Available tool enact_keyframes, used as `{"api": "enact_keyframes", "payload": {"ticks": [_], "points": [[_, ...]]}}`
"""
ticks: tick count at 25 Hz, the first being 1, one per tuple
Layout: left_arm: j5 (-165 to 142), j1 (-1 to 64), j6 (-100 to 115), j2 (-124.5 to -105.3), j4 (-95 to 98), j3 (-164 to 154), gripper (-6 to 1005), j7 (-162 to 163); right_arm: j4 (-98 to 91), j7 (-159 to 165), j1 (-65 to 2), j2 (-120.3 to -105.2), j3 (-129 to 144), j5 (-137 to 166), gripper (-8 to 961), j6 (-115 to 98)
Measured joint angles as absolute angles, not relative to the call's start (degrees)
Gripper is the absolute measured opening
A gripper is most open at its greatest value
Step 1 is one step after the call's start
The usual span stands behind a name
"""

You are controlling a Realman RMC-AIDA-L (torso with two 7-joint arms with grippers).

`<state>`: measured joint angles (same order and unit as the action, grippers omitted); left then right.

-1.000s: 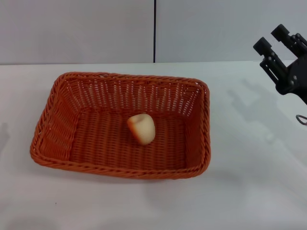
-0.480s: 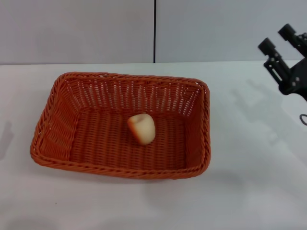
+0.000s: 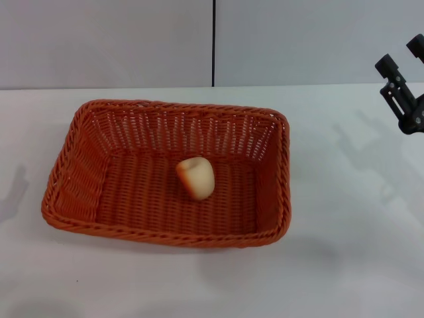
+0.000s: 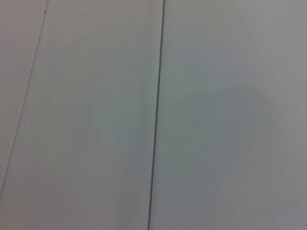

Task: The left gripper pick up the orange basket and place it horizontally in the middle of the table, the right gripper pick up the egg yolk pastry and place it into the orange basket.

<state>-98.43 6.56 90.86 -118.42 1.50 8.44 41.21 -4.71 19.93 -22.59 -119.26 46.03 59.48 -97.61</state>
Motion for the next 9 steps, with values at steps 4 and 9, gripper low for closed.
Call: {"api": "enact_keyframes", "payload": {"ticks": [4,9], "points": [[-98.48,6.59,89.53,-118.36,0.11,8.4,813,41.08,-3.94,15.67,-22.78,-119.27,45.98,59.48,531,-98.4],[-98.82,6.54,89.36,-118.28,0.22,7.99,813,40.75,-3.7,13.91,-23.82,-119.14,45.48,59.44,531,-98.07]]}}
